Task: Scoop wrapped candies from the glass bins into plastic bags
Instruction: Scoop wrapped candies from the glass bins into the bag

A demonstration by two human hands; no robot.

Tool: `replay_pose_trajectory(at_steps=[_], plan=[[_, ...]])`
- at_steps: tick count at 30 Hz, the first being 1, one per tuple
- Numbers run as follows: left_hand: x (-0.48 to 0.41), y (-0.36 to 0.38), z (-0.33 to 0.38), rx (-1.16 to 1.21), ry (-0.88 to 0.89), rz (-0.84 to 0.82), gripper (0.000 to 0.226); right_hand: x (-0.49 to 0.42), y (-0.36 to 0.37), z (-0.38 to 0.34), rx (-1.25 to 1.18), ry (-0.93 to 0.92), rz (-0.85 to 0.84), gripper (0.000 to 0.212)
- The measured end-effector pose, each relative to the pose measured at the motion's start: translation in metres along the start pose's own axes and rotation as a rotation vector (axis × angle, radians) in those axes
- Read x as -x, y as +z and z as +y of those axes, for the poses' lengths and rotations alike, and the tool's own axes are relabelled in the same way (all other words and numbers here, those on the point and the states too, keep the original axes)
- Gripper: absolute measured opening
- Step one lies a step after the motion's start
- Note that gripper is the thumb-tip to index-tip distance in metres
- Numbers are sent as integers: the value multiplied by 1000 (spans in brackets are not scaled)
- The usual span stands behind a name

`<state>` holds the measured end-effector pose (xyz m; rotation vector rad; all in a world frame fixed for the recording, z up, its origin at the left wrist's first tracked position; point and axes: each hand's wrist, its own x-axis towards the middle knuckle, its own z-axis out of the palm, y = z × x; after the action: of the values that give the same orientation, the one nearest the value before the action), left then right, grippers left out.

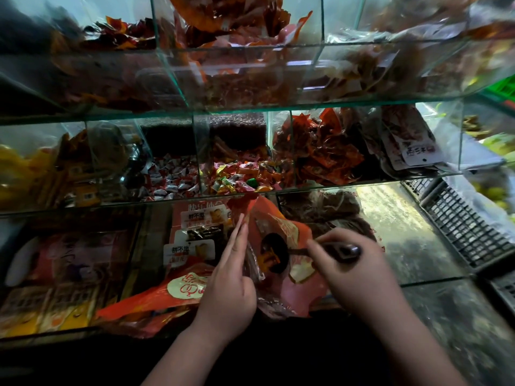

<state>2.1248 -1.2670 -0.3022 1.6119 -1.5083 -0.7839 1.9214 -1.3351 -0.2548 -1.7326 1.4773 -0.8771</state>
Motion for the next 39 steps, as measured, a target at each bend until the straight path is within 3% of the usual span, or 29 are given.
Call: replay_pose_trajectory(at_steps=[6,11,17,20,23,24,25,27,29,33,37,39], plan=[[-6,-2,-11,-6,-59,-30,98,0,35,23,302,-199,-254,24],[-4,2,-13,-15,-84,-55,98,-15,47,34,543,-183,-388,39],[-6,2,-11,-26,-43,-62,102,-34,42,29,643,-232,-486,39],[2,3,-7,17,-32,88,96,-33,39,28,605,-217,-514,44],[17,10,-11,48,-111,415,52,-32,37,27,496,-189,-439,42],[18,9,-9,33,-227,392,33,-32,38,27,478,-183,-404,39],[17,7,-7,27,-363,280,31,-31,39,26,467,-176,-376,37],[9,9,-3,104,-625,-53,65,-29,43,24,468,-175,-338,34],[-3,15,3,204,-752,-231,78,-27,47,23,482,-193,-312,33],[-17,23,13,119,-718,-223,32,-27,48,18,578,-226,-256,37],[-29,-6,21,-474,-436,-130,29,-28,36,8,603,-285,-238,40],[-36,-20,27,-618,-314,-127,25,-27,29,-1,636,-310,-298,41]])
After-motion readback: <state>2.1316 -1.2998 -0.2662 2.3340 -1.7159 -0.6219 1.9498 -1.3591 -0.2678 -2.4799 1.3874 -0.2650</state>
